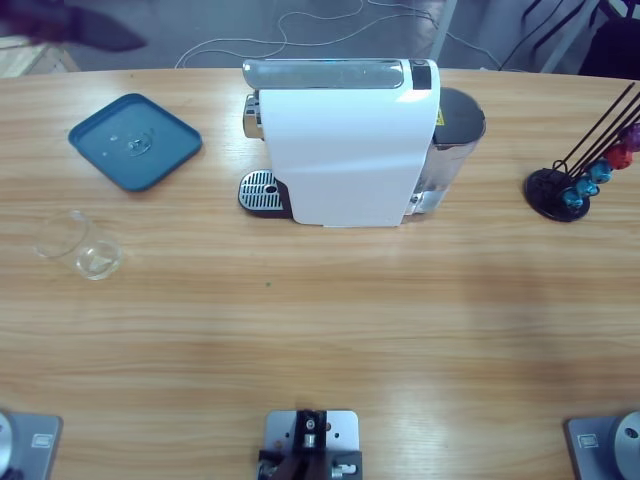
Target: Pour coffee
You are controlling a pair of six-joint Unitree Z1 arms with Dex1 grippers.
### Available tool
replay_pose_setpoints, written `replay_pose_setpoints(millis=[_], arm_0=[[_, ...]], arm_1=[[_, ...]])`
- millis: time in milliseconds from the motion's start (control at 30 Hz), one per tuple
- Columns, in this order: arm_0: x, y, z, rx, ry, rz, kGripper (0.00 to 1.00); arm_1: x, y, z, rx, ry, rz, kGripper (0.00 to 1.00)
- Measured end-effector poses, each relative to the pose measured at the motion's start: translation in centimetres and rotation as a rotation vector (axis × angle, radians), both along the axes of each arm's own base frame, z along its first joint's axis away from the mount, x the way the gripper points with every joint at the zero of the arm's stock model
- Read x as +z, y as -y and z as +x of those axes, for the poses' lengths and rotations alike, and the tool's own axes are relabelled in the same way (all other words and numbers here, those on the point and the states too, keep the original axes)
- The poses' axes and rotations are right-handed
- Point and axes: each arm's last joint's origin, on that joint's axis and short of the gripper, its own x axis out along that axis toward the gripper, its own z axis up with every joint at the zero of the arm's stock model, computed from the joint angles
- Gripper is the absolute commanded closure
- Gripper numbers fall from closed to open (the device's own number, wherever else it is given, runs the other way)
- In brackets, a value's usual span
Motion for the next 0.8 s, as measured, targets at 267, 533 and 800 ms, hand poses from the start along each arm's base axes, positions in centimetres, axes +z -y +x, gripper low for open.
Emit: replay_pose_setpoints(millis=[267,533,800], arm_0=[[-3.5,4.2,5.1,0.048,-0.258,-0.071,0.245],[-5.2,5.6,7.1,0.074,-0.310,-0.064,1.000],[-4.8,5.9,7.6,0.075,-0.305,-0.078,1.000]], arm_1=[[0.1,0.3,-0.4,0.000,0.015,0.013,0.000],[0.2,0.4,-0.4,0.000,0.018,0.015,0.000],[0.2,0.4,-0.4,0.000,0.018,0.016,0.000]])
